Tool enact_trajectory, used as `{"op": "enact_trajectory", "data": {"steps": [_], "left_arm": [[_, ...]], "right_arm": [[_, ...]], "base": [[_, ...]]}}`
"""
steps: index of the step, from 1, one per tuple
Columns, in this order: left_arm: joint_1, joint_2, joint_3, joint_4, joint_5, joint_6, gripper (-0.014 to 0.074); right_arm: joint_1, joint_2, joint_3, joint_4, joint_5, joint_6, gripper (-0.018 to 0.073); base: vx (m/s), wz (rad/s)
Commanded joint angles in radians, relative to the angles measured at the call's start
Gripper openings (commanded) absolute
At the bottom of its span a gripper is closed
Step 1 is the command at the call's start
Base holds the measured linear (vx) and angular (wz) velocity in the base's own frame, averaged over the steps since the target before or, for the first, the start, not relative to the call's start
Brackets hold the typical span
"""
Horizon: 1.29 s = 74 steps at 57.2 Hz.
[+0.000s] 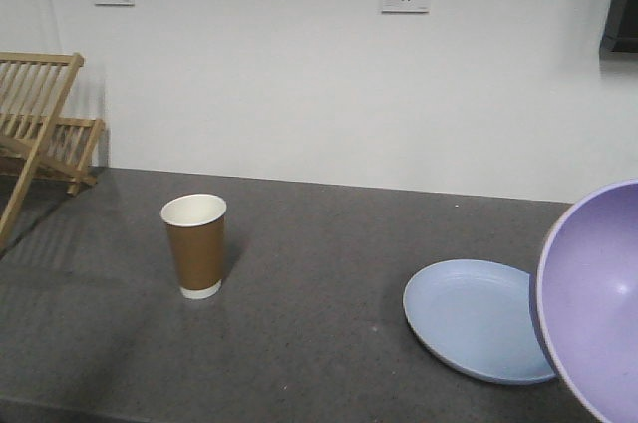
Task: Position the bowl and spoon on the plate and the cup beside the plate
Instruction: 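Drive the base along the counter to the paper cup and blue plate, then lower the lavender bowl onto the blue plate and open the right gripper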
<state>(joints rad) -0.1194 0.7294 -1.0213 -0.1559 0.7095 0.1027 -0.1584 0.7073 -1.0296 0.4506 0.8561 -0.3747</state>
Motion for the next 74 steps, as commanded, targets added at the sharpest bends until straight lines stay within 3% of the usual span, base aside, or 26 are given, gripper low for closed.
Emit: {"op": "enact_trajectory", "data": {"steps": [1,39,74], "left_arm": [[-0.004,0.001,-0.021,-0.012,-0.082,-0.008,0.0],[-0.004,0.001,-0.021,-0.012,-0.082,-0.008,0.0],[-0.004,0.001,-0.021,-0.012,-0.082,-0.008,0.0]], "right_arm": [[0.001,0.002,-0.029,0.026,-0.078,-0.01,-0.0008],[0.001,0.002,-0.029,0.026,-0.078,-0.007,-0.0008],[0.001,0.004,-0.029,0.026,-0.078,-0.007,-0.0008]], "base": [[0.34,-0.27],[0.25,-0.19],[0.04,0.01]]}}
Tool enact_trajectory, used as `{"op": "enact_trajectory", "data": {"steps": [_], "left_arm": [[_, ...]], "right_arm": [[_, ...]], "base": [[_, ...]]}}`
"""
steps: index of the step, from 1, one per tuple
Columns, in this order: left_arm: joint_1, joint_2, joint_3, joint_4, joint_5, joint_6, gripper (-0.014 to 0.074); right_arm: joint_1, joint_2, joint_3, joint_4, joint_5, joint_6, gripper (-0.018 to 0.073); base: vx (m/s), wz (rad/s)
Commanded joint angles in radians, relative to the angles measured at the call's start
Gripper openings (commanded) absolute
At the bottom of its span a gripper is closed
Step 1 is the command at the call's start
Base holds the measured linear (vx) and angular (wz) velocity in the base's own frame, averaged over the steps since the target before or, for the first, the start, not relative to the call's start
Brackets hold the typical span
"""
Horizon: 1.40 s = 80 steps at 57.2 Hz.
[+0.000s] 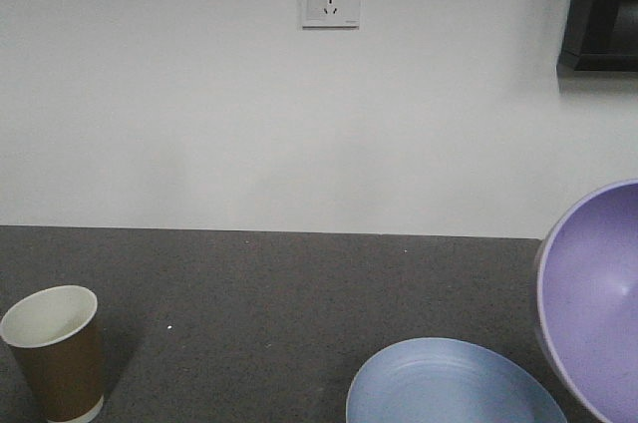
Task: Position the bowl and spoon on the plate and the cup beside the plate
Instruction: 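Lower the lavender bowl onto the blue plate and open the right gripper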
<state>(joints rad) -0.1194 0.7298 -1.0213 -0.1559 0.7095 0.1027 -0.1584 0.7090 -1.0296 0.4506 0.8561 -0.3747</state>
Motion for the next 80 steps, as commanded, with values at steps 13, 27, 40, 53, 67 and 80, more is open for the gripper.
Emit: {"op": "enact_trajectory", "data": {"steps": [13,27,40,53,67,80], "left_arm": [[-0.004,0.0,-0.021,-0.012,-0.082,-0.008,0.0],[-0.004,0.0,-0.021,-0.012,-0.082,-0.008,0.0],[-0.004,0.0,-0.021,-0.012,-0.106,-0.008,0.0],[-0.004,0.0,-0.021,-0.03,-0.114,-0.01,0.0],[-0.004,0.004,-0.021,-0.029,-0.119,-0.01,0.0],[-0.005,0.043,-0.021,-0.037,-0.112,-0.01,0.0]], "right_arm": [[0.001,0.002,-0.029,0.026,-0.078,-0.007,-0.0008],[0.001,0.003,-0.029,0.045,-0.078,-0.007,-0.0008],[0.001,0.003,-0.029,0.062,-0.078,-0.007,-0.0008],[0.001,0.016,-0.029,0.119,-0.093,0.028,-0.0008],[0.001,0.165,-0.032,0.137,-0.062,0.152,-0.0008],[0.001,0.387,-0.032,0.122,-0.004,0.159,-0.0008]], "base": [[0.0,0.0],[0.0,0.0],[0.0,0.0],[0.0,0.0],[0.0,0.0],[0.0,0.0]]}}
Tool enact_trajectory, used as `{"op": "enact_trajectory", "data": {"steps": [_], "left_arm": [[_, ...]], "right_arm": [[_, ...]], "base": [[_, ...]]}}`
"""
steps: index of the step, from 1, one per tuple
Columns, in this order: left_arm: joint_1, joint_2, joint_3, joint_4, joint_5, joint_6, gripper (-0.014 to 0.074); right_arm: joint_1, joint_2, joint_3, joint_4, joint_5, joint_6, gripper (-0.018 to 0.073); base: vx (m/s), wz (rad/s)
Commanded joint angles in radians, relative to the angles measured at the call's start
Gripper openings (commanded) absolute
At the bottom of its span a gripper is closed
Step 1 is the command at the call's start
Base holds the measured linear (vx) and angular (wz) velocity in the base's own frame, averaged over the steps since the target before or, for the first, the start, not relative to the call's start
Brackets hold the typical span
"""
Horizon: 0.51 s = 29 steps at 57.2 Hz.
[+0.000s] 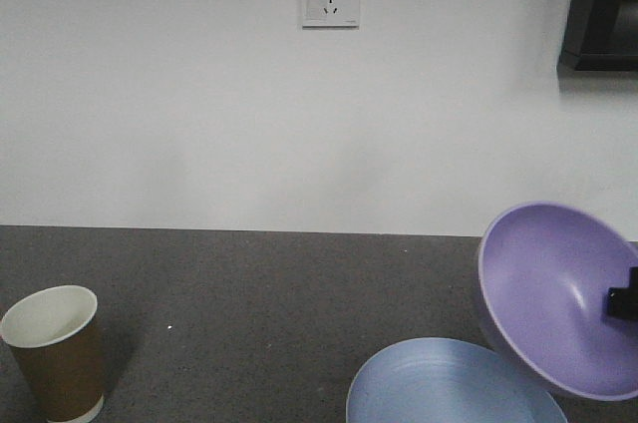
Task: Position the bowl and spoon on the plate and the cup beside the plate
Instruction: 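Lower the lavender bowl onto the blue plate and open the right gripper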
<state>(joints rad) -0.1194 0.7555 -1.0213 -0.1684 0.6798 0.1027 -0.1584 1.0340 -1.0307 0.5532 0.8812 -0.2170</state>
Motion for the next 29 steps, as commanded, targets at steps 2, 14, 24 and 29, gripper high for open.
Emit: {"op": "enact_trajectory", "data": {"steps": [2,14,24,29], "left_arm": [[-0.005,0.021,-0.021,-0.03,-0.083,-0.009,0.0],[-0.005,0.045,-0.021,-0.033,-0.083,-0.008,0.0],[-0.005,0.045,-0.021,-0.033,-0.081,-0.008,0.0],[-0.005,0.045,-0.021,-0.033,-0.079,-0.008,0.0]], "right_arm": [[0.001,0.098,-0.031,0.017,-0.021,0.001,-0.0008],[0.041,0.256,-0.033,-0.037,-0.02,-0.001,-0.0008],[0.161,0.341,-0.081,-0.191,-0.06,0.088,-0.0008],[0.193,0.385,-0.119,-0.261,-0.063,0.152,-0.0008]], "base": [[0.0,0.0],[0.0,0.0],[0.0,0.0],[0.0,0.0]]}}
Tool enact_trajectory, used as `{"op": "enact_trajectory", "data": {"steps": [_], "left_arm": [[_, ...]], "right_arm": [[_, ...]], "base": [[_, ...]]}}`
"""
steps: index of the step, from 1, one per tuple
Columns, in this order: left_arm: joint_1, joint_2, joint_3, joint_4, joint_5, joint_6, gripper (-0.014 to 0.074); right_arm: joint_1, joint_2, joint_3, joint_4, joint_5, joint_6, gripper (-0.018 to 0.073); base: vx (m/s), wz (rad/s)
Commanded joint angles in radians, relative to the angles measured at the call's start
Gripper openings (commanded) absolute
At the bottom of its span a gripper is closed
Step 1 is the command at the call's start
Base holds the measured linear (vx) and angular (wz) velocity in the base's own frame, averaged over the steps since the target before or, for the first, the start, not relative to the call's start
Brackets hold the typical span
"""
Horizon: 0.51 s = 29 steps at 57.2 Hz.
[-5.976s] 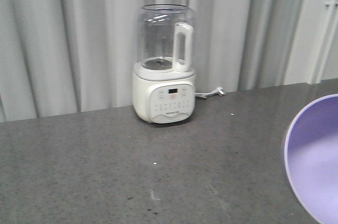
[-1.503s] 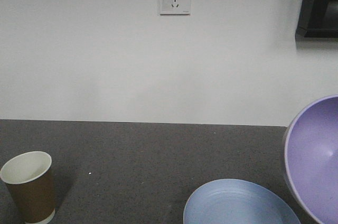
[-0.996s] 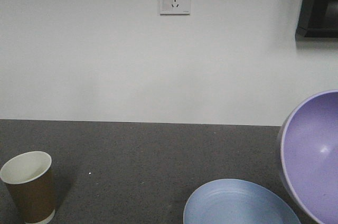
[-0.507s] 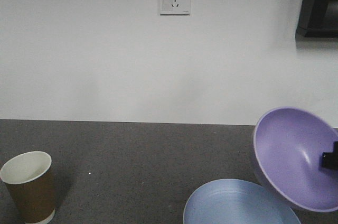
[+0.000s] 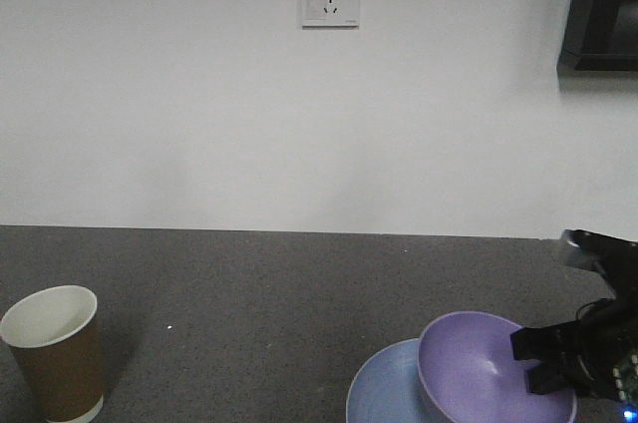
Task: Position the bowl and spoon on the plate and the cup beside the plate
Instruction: 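Lower the lavender bowl onto the blue plate and open the right gripper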
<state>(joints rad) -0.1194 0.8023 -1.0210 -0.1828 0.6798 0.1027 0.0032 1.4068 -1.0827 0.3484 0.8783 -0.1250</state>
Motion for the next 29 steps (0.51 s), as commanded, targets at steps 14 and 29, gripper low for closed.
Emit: {"op": "enact_trajectory", "data": {"steps": [14,29], "left_arm": [[-0.005,-0.002,-0.022,-0.019,-0.072,-0.008,0.0],[-0.005,-0.002,-0.022,-0.019,-0.067,-0.008,0.0]], "right_arm": [[0.061,0.192,-0.118,-0.069,-0.088,0.107,-0.0008],[0.061,0.214,-0.118,-0.051,-0.13,0.101,-0.0007]], "base": [[0.0,0.0],[0.0,0.0]]}}
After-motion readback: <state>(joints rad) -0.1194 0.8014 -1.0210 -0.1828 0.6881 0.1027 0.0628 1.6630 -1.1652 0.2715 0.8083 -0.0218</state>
